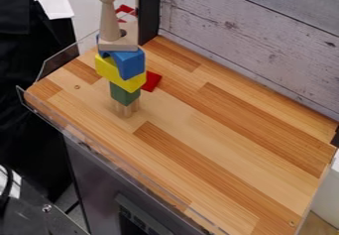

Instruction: Put the prawn on top of the tower

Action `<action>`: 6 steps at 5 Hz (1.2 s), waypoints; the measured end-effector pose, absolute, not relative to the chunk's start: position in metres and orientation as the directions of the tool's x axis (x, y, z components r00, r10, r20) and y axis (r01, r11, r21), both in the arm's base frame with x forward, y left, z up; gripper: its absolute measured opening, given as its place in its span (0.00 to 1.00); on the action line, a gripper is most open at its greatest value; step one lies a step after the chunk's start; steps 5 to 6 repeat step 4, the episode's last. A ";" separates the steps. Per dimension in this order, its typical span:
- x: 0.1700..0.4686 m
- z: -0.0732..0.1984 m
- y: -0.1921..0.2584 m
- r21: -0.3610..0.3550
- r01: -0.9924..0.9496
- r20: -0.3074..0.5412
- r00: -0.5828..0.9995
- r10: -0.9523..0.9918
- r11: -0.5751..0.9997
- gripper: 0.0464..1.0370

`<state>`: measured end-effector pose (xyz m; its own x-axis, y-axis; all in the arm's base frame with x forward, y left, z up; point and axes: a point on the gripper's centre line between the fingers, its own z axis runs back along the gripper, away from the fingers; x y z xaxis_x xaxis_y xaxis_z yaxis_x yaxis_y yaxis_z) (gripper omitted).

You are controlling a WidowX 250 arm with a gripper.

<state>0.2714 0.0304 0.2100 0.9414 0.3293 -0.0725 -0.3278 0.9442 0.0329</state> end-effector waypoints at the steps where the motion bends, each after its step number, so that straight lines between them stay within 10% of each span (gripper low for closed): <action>1: 0.267 0.198 0.026 0.028 -0.319 -0.107 0.941 0.321 0.947 0.96; 6: 0.298 0.147 0.021 -0.019 -0.251 -0.145 0.958 0.246 0.968 0.96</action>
